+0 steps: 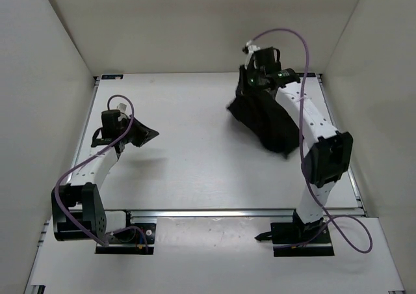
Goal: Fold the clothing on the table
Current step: Move the skirt to the center of the board, then flatten the skirt out
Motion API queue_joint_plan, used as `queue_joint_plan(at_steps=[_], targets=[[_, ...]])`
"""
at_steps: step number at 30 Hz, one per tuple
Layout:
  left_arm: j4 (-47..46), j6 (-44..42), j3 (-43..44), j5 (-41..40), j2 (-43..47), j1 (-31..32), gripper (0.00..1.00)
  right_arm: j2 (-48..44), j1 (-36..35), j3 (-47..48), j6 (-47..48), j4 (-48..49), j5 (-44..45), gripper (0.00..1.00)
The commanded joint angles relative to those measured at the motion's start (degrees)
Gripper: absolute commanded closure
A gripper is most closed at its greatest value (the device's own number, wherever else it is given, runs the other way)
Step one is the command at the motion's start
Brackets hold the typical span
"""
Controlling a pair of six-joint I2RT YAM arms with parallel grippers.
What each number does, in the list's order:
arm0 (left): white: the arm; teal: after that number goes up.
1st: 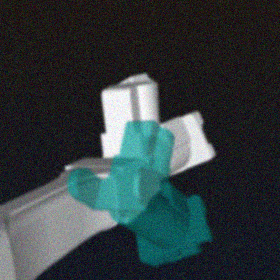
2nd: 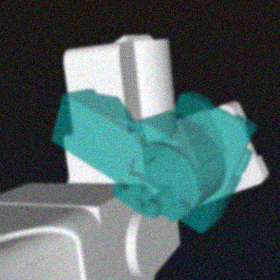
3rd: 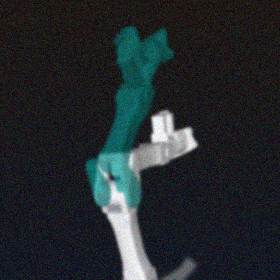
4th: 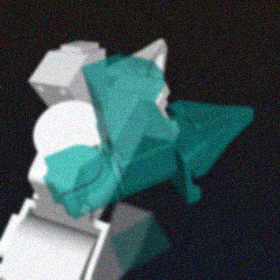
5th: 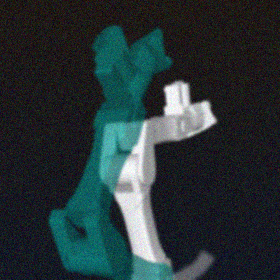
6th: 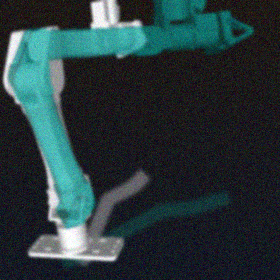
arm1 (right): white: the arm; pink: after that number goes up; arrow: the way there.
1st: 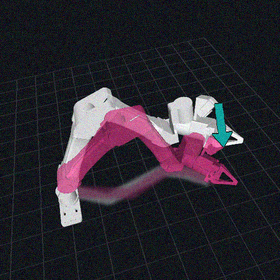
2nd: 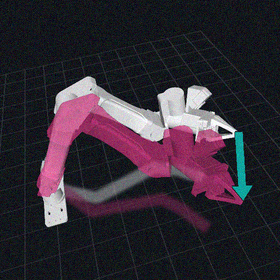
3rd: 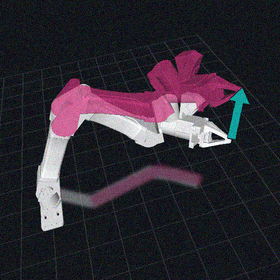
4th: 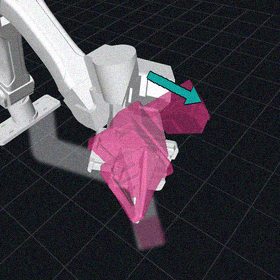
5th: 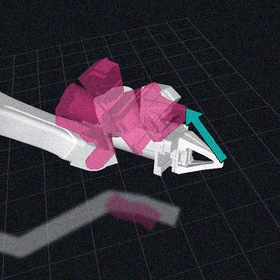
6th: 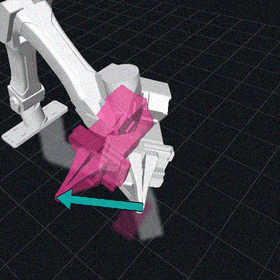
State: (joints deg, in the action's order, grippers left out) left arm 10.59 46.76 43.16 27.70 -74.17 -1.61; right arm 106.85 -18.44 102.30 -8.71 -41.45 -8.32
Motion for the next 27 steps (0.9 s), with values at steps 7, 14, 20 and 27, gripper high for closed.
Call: queue_joint_plan(at_steps=[7,14,20,27], targets=[[0.22,1.04,3.51,5.25,6.84,-5.94,1.0,-21.76,-0.37,-1.64,-7.98,12.71,-5.57,1.0],[6.01,-0.71,10.72,6.57,8.08,-5.61,0.76,-35.03,-19.74,-38.74,-15.2,15.35,-1.97,0.82],[3.74,0.7,5.37,7.37,8.6,0.01,0.44,-40.12,-21.75,-52.28,-18.36,14.11,-2.04,0.36],[5.94,0.52,1.07,-0.97,6.33,19.78,0.85,-32.96,-12.95,-50.63,-6.95,14.91,-7.66,0.36]])
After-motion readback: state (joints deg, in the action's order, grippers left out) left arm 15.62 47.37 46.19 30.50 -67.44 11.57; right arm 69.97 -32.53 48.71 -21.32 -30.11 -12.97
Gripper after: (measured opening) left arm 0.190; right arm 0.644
